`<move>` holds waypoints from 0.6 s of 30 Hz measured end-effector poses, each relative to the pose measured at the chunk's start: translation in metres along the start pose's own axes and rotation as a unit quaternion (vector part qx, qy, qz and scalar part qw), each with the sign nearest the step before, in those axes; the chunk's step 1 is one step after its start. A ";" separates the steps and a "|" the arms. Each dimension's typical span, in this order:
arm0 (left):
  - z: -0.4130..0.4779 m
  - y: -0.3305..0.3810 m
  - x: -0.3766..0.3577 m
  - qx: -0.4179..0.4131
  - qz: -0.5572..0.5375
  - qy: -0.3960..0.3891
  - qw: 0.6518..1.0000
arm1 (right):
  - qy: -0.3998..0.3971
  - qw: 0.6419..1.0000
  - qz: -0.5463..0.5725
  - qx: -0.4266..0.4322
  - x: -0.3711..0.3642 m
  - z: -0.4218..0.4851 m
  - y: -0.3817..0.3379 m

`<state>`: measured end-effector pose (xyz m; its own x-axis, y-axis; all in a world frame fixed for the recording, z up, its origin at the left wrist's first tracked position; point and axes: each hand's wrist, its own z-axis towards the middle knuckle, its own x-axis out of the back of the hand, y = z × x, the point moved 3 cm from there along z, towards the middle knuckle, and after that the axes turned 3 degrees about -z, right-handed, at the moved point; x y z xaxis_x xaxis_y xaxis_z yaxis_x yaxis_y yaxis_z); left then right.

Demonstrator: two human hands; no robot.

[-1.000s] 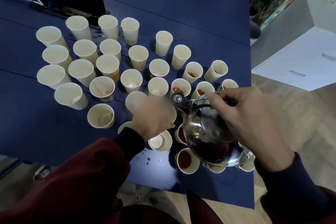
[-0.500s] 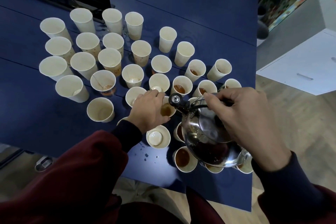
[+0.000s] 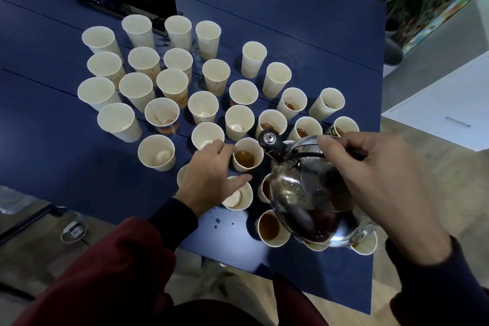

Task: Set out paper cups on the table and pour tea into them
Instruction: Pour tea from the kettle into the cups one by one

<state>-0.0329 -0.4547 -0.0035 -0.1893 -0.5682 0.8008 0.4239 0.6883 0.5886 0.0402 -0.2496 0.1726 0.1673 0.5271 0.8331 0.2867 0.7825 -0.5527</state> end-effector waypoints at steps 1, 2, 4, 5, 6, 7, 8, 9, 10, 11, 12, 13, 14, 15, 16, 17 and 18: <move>-0.009 0.001 -0.001 0.002 -0.002 0.001 1.000 | 0.000 1.000 -0.002 0.001 0.000 -0.003 0.000; -0.018 0.002 -0.002 0.003 -0.005 -0.002 1.000 | -0.001 1.000 -0.006 0.002 0.000 -0.007 0.001; -0.034 0.003 -0.006 0.000 -0.010 -0.020 1.000 | -0.005 1.000 -0.016 0.006 -0.001 -0.015 0.001; -0.040 0.003 -0.008 0.001 -0.007 -0.031 0.999 | -0.008 1.000 -0.022 0.006 -0.002 -0.019 0.001; -0.044 0.003 -0.010 0.002 -0.001 -0.043 0.999 | -0.011 1.000 -0.028 0.005 -0.002 -0.023 0.000; -0.046 0.002 -0.011 0.005 0.006 -0.052 0.999 | -0.013 0.999 -0.035 0.002 -0.002 -0.027 0.000; -0.046 0.001 -0.013 0.005 0.015 -0.061 0.998 | -0.014 0.999 -0.039 -0.001 -0.002 -0.030 0.000; -0.046 -0.001 -0.014 0.002 0.023 -0.070 0.997 | -0.014 0.999 -0.037 -0.005 -0.003 -0.033 -0.002; -0.045 -0.002 -0.014 -0.007 0.034 -0.077 0.996 | -0.015 0.999 -0.030 -0.009 -0.004 -0.036 -0.004; -0.043 -0.002 -0.015 -0.017 0.047 -0.082 0.995 | -0.020 0.999 -0.024 -0.013 -0.006 -0.037 -0.005; -0.042 -0.003 -0.016 -0.024 0.060 -0.088 0.994 | -0.027 0.999 -0.024 -0.015 -0.008 -0.040 -0.006; -0.042 -0.003 -0.016 -0.028 0.067 -0.093 0.993 | -0.032 0.999 -0.029 -0.016 -0.010 -0.043 -0.007; -0.042 -0.002 -0.016 -0.031 0.069 -0.097 0.992 | -0.033 0.999 -0.030 -0.017 -0.012 -0.048 -0.007; -0.041 -0.001 -0.016 -0.036 0.070 -0.098 0.992 | -0.033 0.999 -0.027 -0.018 -0.012 -0.051 -0.009; -0.040 0.001 -0.016 -0.041 0.072 -0.099 0.992 | -0.033 0.999 -0.026 -0.019 -0.012 -0.053 -0.010; -0.040 0.002 -0.016 -0.041 0.073 -0.100 0.991 | -0.034 0.999 -0.032 -0.016 -0.013 -0.055 -0.010; -0.039 0.003 -0.015 -0.038 0.070 -0.098 0.992 | -0.032 0.999 -0.040 -0.011 -0.014 -0.056 -0.011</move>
<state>0.0059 -0.4614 -0.0182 -0.2900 -0.3651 0.8846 0.5223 0.7142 0.4660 0.0871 -0.2843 0.1681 0.0822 0.4838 0.8713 0.3176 0.8159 -0.4831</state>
